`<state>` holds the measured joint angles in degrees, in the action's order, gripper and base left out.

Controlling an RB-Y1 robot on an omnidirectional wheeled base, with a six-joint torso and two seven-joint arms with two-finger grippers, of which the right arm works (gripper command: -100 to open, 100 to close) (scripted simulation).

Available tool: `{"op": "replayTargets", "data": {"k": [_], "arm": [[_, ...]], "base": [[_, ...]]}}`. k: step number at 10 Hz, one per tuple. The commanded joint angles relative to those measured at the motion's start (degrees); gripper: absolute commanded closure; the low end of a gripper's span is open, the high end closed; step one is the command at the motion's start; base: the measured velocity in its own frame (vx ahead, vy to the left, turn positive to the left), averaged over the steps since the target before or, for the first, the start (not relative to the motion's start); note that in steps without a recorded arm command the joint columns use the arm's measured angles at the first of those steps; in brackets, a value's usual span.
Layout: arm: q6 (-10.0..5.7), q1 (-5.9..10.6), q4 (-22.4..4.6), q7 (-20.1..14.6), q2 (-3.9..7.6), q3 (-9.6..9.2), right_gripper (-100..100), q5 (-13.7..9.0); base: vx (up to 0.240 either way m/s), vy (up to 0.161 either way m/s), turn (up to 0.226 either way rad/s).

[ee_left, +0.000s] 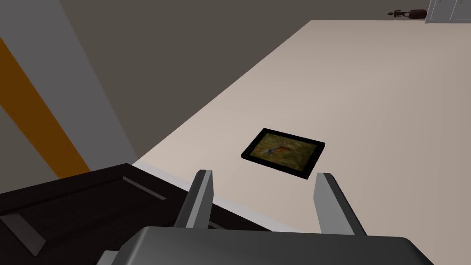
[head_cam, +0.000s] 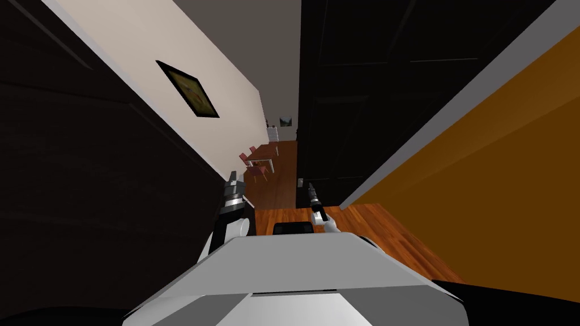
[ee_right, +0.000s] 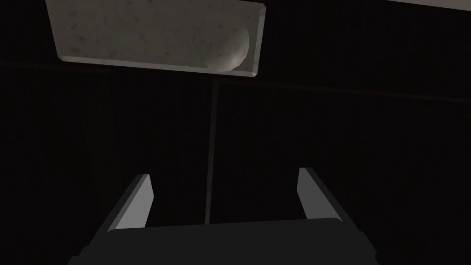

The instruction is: Pull the door open

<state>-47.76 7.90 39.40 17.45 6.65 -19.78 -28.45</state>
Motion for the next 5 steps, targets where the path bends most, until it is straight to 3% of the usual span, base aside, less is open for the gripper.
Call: {"op": "replayTargets", "data": {"k": [1,2,5], "arm": [[-0.16,-0.35,0.44,0.09,1.7,-0.44,-100,-1.12],[0.18,-1.35,2.02,0.32,2.0,-0.86,-100,-2.32],[1.35,-3.91,5.74,0.79,0.08,-1.78,-100,-5.12]], "base": [[-0.015,-0.008,0.063],[-0.016,-0.01,0.098],[0.0,-0.003,0.061]]}}
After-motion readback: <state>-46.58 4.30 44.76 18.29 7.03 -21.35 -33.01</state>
